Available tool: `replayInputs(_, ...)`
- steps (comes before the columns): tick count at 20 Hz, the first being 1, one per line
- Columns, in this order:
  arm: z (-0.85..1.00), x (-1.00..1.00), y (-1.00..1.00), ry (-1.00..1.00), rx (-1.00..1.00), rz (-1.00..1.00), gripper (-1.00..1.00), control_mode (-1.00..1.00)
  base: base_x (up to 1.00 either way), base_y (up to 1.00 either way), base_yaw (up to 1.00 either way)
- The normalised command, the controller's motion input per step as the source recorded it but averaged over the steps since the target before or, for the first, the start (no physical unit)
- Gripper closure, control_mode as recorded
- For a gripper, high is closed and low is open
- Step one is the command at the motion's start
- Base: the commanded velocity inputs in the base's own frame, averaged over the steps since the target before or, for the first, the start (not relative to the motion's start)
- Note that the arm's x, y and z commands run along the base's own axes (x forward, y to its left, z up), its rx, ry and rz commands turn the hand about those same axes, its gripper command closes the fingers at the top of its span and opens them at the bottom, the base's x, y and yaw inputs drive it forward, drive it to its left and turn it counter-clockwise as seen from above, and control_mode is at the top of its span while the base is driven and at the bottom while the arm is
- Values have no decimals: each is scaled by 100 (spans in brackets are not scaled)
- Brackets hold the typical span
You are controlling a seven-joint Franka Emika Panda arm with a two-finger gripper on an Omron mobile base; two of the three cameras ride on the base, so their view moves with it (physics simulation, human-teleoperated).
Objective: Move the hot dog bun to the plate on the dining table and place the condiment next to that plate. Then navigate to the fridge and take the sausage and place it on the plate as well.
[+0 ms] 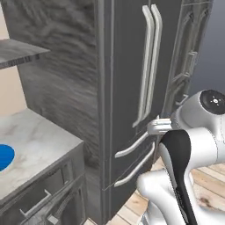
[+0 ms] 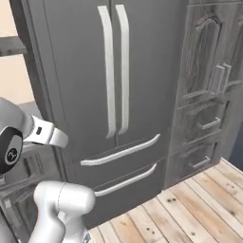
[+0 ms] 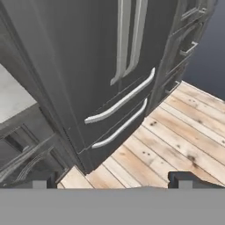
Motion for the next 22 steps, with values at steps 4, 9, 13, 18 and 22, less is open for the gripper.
replayInputs(4,0,0,0,0,0,0,-100,100,37,-50,60)
replayInputs(9,0,0,0,0,0,0,-100,100,42,-55,55)
replayInputs(13,0,0,0,0,0,0,-100,100,55,-60,50)
replayInputs(18,0,0,0,0,0,0,-100,100,32,-63,49)
replayInputs(22,0,0,0,0,0,0,-100,100,-15,-61,53)
